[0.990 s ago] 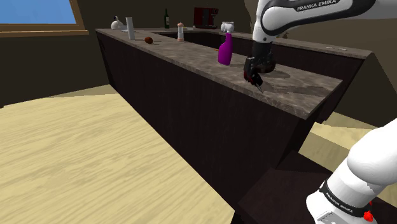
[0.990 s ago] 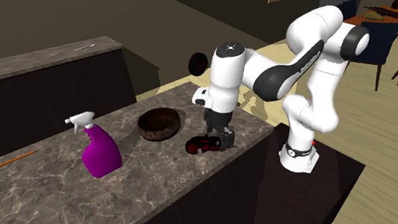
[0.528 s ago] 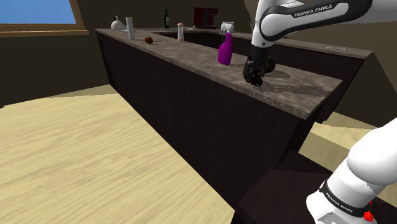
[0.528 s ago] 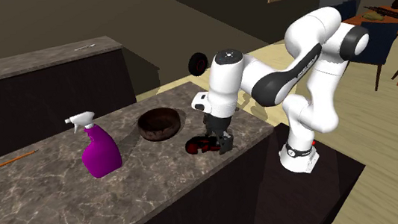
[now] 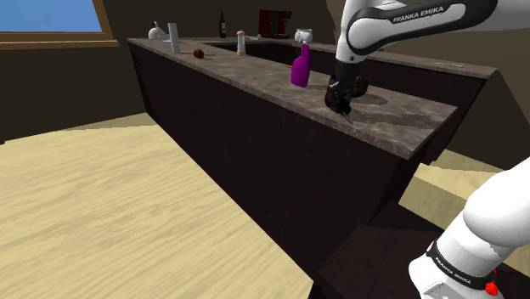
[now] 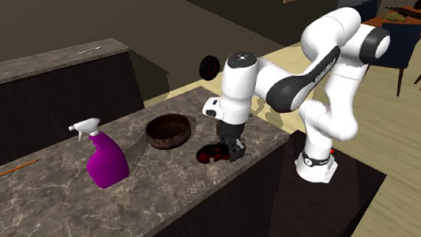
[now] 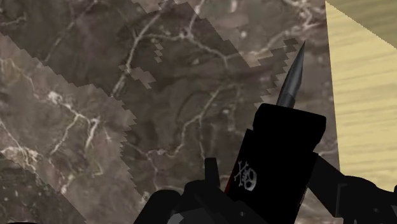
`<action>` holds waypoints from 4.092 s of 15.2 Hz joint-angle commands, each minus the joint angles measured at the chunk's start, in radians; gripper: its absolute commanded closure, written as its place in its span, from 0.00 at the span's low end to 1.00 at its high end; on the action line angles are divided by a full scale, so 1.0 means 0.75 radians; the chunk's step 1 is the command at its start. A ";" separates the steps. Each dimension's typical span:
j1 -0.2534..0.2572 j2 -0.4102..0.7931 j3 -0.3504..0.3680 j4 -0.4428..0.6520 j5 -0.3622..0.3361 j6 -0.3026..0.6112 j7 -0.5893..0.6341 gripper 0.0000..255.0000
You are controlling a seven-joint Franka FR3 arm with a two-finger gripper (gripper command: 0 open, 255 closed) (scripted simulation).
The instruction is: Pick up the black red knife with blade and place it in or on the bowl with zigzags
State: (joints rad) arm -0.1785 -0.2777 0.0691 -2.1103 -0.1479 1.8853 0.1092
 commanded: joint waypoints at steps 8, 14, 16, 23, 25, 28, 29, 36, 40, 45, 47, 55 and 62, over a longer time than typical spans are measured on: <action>0.000 -0.001 0.000 0.051 0.003 -0.053 -0.008 1.00; 0.001 0.002 0.001 0.162 0.006 -0.159 -0.023 1.00; 0.000 0.006 0.002 0.201 0.007 -0.195 -0.027 1.00; 0.000 0.028 0.004 0.349 0.008 -0.320 -0.043 1.00; 0.000 0.036 0.005 0.394 0.008 -0.356 -0.048 1.00; -0.001 0.052 0.007 0.465 0.008 -0.411 -0.054 1.00; -0.001 0.058 0.007 0.489 0.007 -0.429 -0.056 1.00; -0.023 0.147 -0.023 0.671 -0.002 -0.514 -0.121 1.00; -0.070 0.277 -0.084 0.822 -0.006 -0.517 -0.230 1.00; -0.134 0.478 -0.150 1.075 0.008 -0.550 -0.364 1.00; -0.163 0.575 -0.172 1.206 0.020 -0.578 -0.418 1.00; -0.253 0.839 -0.212 1.535 0.061 -0.628 -0.538 1.00; -0.246 0.735 -0.210 1.244 0.052 -0.443 -0.514 1.00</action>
State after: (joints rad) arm -0.3637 0.2787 -0.0884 -1.1537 -0.1084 1.5346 -0.2789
